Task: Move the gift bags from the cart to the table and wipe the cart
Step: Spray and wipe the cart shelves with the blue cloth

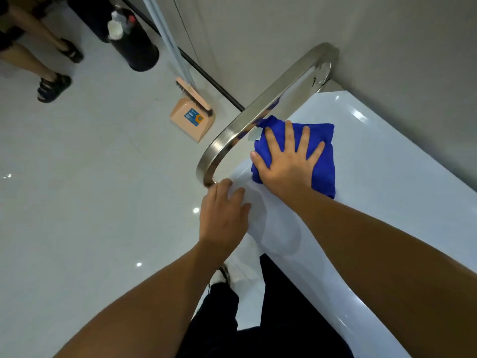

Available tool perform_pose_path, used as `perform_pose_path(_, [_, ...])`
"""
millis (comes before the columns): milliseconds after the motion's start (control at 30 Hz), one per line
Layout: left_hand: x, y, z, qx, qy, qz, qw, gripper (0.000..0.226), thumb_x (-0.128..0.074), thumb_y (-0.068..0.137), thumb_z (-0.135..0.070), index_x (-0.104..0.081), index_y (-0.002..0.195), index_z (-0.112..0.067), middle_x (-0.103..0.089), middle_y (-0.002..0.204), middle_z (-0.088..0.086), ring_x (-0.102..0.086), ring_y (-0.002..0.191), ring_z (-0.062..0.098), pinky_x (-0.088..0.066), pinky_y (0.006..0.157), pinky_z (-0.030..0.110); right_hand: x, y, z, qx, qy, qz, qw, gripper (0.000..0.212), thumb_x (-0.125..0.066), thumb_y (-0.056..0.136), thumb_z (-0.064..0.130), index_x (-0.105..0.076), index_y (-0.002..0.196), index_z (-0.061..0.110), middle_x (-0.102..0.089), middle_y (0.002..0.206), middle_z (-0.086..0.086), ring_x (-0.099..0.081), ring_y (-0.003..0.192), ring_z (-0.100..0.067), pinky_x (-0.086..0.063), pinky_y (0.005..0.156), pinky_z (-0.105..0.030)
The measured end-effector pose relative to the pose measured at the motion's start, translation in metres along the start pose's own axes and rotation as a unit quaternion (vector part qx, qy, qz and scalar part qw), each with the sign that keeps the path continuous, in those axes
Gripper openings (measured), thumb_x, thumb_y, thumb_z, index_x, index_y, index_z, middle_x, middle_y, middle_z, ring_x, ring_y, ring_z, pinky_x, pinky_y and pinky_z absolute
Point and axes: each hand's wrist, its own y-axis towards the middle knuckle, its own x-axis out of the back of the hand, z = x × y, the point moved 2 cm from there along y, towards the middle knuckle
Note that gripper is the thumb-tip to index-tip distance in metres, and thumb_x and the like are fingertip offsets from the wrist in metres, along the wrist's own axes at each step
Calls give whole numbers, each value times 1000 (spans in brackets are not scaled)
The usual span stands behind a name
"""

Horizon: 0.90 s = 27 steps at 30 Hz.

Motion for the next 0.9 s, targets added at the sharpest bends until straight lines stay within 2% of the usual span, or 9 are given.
perform_pose_path(100, [-13, -41, 20, -14, -90, -5, 996, 41, -78, 86, -14, -67, 125, -8, -58, 139, 17, -57, 126, 37, -54, 93, 42, -3, -21, 20, 7, -22, 9, 1000, 72, -19, 97, 73, -25, 157, 35, -20, 166, -9, -18, 149, -45, -13, 113, -73])
perform_pose_path(200, [-16, -43, 29, 26, -187, 33, 981, 52, -69, 90, 1, -61, 137, -19, -53, 149, 6, -49, 138, 25, -46, 100, 25, -5, -43, 44, 5, -29, 32, 999, 71, -17, 97, 72, -19, 159, 36, -16, 167, -9, -13, 151, -44, -11, 114, -73])
perform_pose_path(267, [-7, -35, 33, 65, -207, 21, 976, 43, -58, 94, 2, -67, 127, -25, -70, 127, 5, -66, 111, 27, -45, 82, 15, -8, -59, 59, 6, -31, 59, 998, 69, -13, 98, 70, -12, 160, 38, -9, 168, -7, -6, 153, -43, -7, 116, -72])
perform_pose_path(333, [2, -26, 39, 132, -264, 13, 955, 36, -52, 93, 3, -74, 102, -23, -75, 92, 2, -66, 80, 25, -45, 65, 21, -10, -73, 68, 3, -27, 77, 997, 67, -11, 99, 67, -4, 160, 40, -3, 169, -5, 1, 154, -41, -2, 117, -71])
perform_pose_path(400, [8, -26, 42, 159, -319, 8, 934, 33, -51, 87, 6, -68, 80, -21, -67, 72, -2, -60, 68, 19, -45, 61, 22, -11, -84, 74, -3, -16, 92, 996, 65, -10, 100, 64, 3, 159, 41, 1, 169, -2, 6, 154, -38, 1, 118, -69])
perform_pose_path(533, [17, -32, 38, 97, -315, -63, 942, 11, -55, 87, -6, -61, 78, -8, -61, 66, 3, -51, 62, 19, -40, 58, 13, -7, -108, 79, -5, 10, 92, 996, 62, -11, 102, 60, 6, 159, 40, 3, 170, 0, 7, 154, -36, 0, 118, -68])
perform_pose_path(633, [21, -33, 43, 190, -324, -20, 927, 7, -58, 85, -10, -61, 87, -15, -62, 65, 2, -60, 65, 22, -51, 65, 29, -7, -130, 90, -7, -7, 116, 993, 68, -18, 101, 62, 13, 158, 39, 13, 169, -2, 13, 153, -38, 5, 118, -68])
perform_pose_path(700, [28, -32, 47, 205, -286, 7, 936, 19, -59, 82, -9, -64, 94, -23, -67, 75, 0, -64, 75, 24, -53, 72, 33, -9, -135, 96, -7, -22, 135, 991, 77, -30, 99, 64, 15, 157, 38, 19, 167, -3, 17, 152, -39, 7, 117, -69])
perform_pose_path(900, [38, -15, 33, 30, -136, 33, 990, 18, -53, 99, -20, -66, 112, -18, -66, 110, 1, -61, 95, 19, -48, 81, 31, -7, -129, 74, 23, 9, 105, 994, 71, -35, 98, 62, -8, 159, 37, 3, 169, 1, 10, 154, -34, 2, 118, -68])
